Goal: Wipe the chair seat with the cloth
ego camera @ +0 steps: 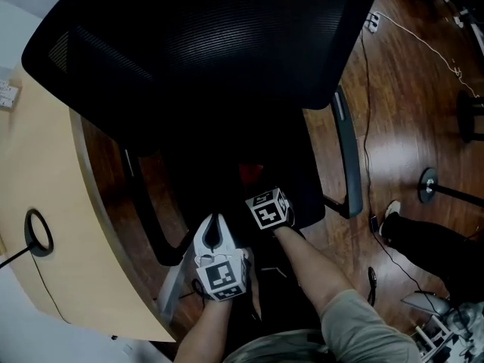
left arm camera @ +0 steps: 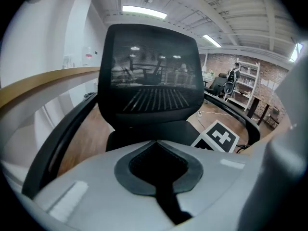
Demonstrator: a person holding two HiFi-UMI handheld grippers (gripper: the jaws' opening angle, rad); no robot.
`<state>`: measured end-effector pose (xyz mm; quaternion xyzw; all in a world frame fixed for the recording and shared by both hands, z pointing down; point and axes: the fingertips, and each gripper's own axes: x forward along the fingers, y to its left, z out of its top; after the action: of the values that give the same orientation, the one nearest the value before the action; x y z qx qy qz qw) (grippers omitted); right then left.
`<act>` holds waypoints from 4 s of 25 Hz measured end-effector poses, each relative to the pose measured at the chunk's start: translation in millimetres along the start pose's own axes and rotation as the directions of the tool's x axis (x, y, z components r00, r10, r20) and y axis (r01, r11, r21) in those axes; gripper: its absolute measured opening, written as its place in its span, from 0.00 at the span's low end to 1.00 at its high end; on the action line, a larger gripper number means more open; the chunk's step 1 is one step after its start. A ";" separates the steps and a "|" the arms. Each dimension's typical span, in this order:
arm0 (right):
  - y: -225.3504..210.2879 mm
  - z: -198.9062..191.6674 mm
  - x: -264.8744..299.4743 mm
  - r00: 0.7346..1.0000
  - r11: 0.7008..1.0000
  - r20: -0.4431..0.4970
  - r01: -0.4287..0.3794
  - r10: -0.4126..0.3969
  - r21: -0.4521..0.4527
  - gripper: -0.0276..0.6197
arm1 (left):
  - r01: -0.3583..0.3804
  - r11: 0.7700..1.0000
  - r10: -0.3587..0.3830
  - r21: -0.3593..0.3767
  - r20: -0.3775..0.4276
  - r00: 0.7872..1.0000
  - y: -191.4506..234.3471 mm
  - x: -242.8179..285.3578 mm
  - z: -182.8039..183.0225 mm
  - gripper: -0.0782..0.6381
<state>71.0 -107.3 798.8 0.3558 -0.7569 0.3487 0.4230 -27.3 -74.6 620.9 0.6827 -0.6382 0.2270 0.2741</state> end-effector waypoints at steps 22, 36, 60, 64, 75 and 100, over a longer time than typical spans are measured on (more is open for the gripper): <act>-13.3 -18.2 -59.8 0.989 0.989 0.094 0.103 -0.114 0.106 0.19 | 0.030 1.000 -0.030 -0.001 0.005 1.000 -4.2 -59.6 -36.5 0.12; 209.7 -77.3 13.3 0.973 0.953 -0.085 -0.229 0.215 -0.200 0.19 | -0.143 0.989 0.140 -0.046 -0.061 0.988 80.5 -120.9 -105.1 0.12; -128.3 -146.5 -97.1 0.945 0.931 -0.009 0.325 -0.328 0.164 0.19 | 0.221 0.971 -0.212 0.094 -0.097 0.972 -139.6 -40.7 -122.3 0.12; -68.0 -121.8 -92.5 0.976 0.971 0.057 0.203 -0.212 0.128 0.19 | 0.121 0.991 -0.116 0.060 -0.080 0.990 -93.8 -60.3 -116.4 0.12; 218.3 -122.0 -34.2 0.956 0.936 -0.083 -0.294 0.283 -0.194 0.19 | -0.180 0.983 0.177 -0.034 -0.092 0.980 51.4 -144.0 -131.1 0.12; -118.0 -217.5 -119.3 0.972 0.950 -0.117 0.224 -0.202 0.219 0.19 | 0.224 0.961 -0.208 0.162 -0.110 0.972 -158.5 -93.0 -116.4 0.12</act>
<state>301.0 42.6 806.3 0.4656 -0.6480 0.4027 0.4485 127.6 77.7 633.1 0.7583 -0.5244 0.2816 0.2658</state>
